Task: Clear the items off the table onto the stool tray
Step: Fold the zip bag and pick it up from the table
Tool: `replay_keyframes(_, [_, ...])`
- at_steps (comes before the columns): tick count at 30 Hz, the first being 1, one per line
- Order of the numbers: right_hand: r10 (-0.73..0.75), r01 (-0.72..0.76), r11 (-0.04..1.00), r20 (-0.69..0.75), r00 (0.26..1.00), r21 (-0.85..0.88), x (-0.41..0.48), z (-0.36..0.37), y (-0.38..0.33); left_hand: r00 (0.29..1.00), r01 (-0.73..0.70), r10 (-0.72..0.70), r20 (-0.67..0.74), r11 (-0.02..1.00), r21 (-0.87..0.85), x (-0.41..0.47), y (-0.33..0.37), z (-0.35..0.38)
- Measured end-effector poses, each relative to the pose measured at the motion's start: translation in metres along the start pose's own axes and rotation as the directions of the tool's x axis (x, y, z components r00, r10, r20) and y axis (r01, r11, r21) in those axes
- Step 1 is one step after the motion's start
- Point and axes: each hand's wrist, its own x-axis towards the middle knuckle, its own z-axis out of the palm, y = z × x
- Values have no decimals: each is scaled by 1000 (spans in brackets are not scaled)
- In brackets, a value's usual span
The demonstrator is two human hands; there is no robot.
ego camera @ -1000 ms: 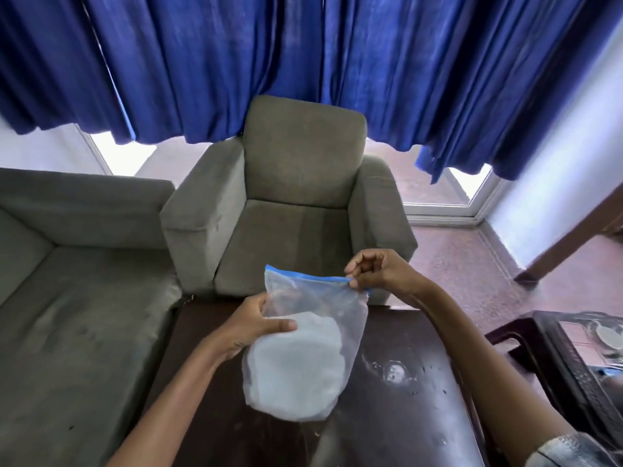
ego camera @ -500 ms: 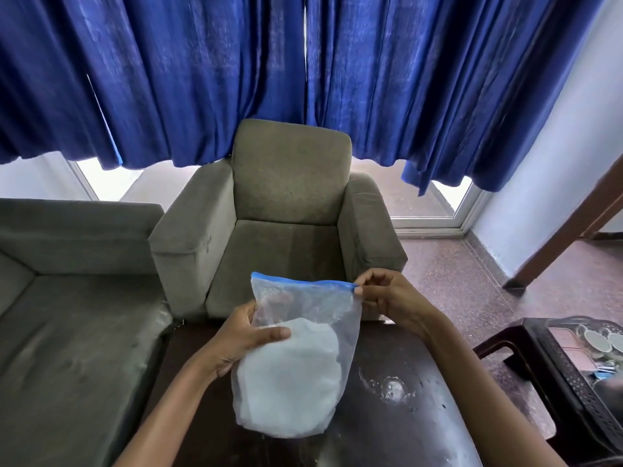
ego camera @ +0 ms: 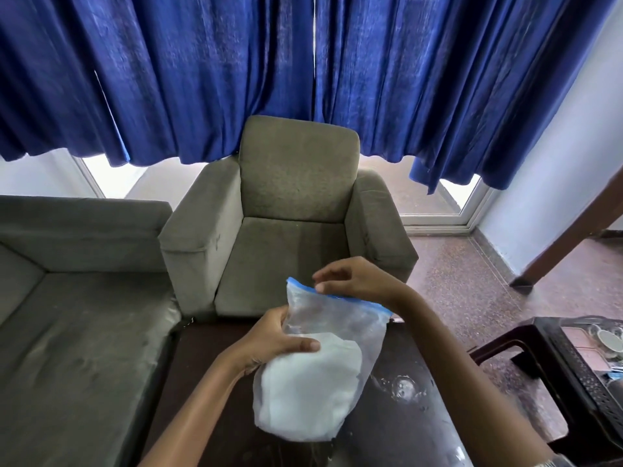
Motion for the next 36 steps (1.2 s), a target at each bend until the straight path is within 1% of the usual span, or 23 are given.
replay_keyframes(2, [14,-13,1000,106,994,-10,11,11,-9,1000,4,-4,12,1000,6,0,0,3])
replay_keyframes(3, [13,-13,1000,124,992,-4,15,14,-12,1000,9,-9,15,1000,11,1,0,3])
replay_keyframes(4, [11,-15,999,119,993,33,18,15,-12,1000,14,-15,18,1000,18,0,-1,3])
replay_keyframes(7, [50,-64,955,54,997,290,21,9,-12,999,31,-31,9,999,35,1,-4,1])
replay_keyframes(8, [59,-71,940,46,997,333,20,8,-13,999,35,-36,13,999,36,1,-5,0])
replay_keyframes(10, [54,-63,937,37,998,343,20,7,-14,999,41,-42,29,999,23,2,-6,0])
replay_keyframes(12, [32,-30,952,-4,999,304,20,8,-15,999,40,-39,23,999,-22,3,-6,0])
replay_keyframes(15, [-47,76,975,-140,989,210,15,1,-13,1000,24,-25,-2,991,-134,3,-5,-3])
replay_keyframes(17, [-68,122,980,-308,949,159,3,-10,-6,1000,11,-14,-16,976,-217,1,-4,-8])
replay_keyframes(18, [-49,128,978,-417,908,166,-5,-13,1,1000,1,-8,-24,967,-255,1,-4,-10])
replay_keyframes(19, [4,131,966,-517,856,225,-15,-13,9,999,-10,1,-33,956,-292,1,-4,-13])
replay_keyframes(20, [84,130,943,-594,800,307,-23,-12,21,999,-24,10,-45,945,-327,2,-4,-15])
replay_keyframes(21, [174,115,912,-625,761,394,-32,-8,34,998,-37,16,-62,931,-362,3,-4,-17])
replay_keyframes(22, [256,85,873,-599,759,481,-40,-1,46,997,-49,18,-80,915,-400,4,-5,-19])
replay_keyframes(23, [313,45,822,-515,798,568,-47,7,56,995,-54,13,-95,897,-439,5,-6,-20])
replay_keyframes(24, [326,3,764,-390,861,645,-53,16,65,994,-52,3,-105,880,-471,6,-7,-21])
replay_keyframes(25, [300,-38,708,-253,920,705,-59,26,69,994,-52,-2,-109,870,-491,7,-7,-21])
replay_keyframes(26, [259,-69,667,-144,955,742,-62,36,70,994,-53,-3,-111,863,-502,8,-8,-20])
replay_keyframes(27, [223,-85,633,-76,972,769,-64,45,70,994,-57,0,-112,861,-505,9,-7,-17])
replay_keyframes(29, [218,-65,590,-81,972,805,-61,56,70,991,-69,0,-131,851,-520,10,-7,-12])
replay_keyframes(32, [313,24,596,-261,913,802,-49,59,70,986,-71,-22,-162,837,-543,9,-10,-6])
replay_keyframes(35, [356,73,599,-347,868,798,-42,57,71,986,-49,-38,-165,868,-494,6,-21,-4])
replay_keyframes(36, [362,85,608,-371,855,789,-41,56,71,978,-53,-53,-203,874,-483,6,-26,-3])
